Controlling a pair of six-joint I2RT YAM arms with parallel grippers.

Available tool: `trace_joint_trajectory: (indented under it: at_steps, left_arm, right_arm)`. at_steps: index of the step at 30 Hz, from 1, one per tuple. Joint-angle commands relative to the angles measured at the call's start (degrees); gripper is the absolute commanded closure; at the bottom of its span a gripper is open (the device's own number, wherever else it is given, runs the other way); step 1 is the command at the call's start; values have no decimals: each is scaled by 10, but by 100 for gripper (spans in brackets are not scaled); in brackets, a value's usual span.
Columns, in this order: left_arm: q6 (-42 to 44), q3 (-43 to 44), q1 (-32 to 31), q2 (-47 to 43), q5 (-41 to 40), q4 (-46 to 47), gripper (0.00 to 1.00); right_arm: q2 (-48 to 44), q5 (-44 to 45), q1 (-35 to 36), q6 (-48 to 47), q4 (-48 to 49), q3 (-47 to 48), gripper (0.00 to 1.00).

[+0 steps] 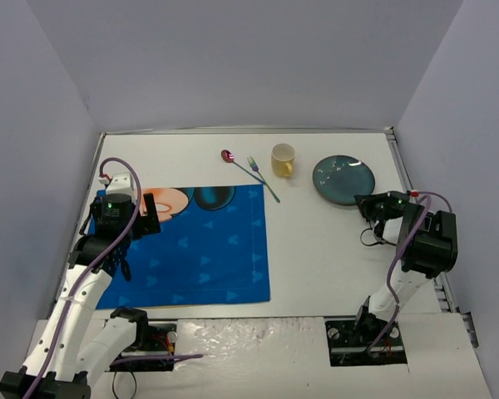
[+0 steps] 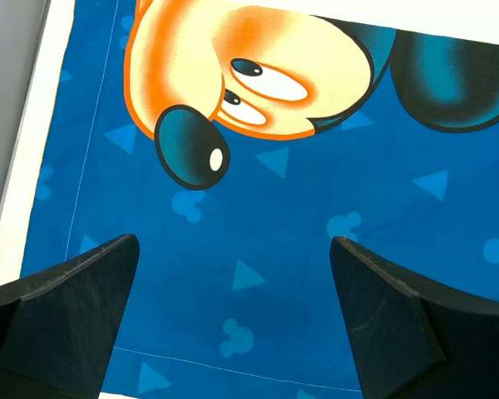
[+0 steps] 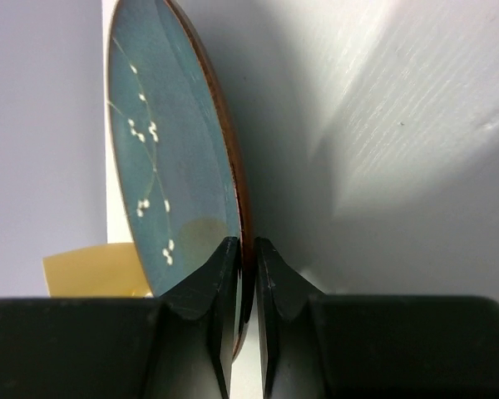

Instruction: Set the dinner table for one person

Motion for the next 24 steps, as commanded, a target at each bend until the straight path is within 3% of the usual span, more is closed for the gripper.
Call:
trace_joint_trajectory:
  at_steps: [1, 8, 13, 17, 24]
  left_arm:
    - [7, 7, 5, -4, 5, 42, 3]
    - [-1, 23, 5, 0, 15, 40, 3]
    - [-4, 57, 5, -12, 17, 20, 3]
    - [-13, 90, 5, -16, 23, -14, 3]
    - [-22, 139, 5, -40, 27, -77, 3]
  right_arm:
    - [-123, -18, -14, 10, 33, 10, 100]
    - [-243, -31, -15, 17, -26, 49, 100]
    - [-287, -96, 7, 17, -73, 100, 100]
    - [-290, -119, 82, -9, -123, 152, 100]
    - [-240, -143, 300, -46, -180, 239, 100]
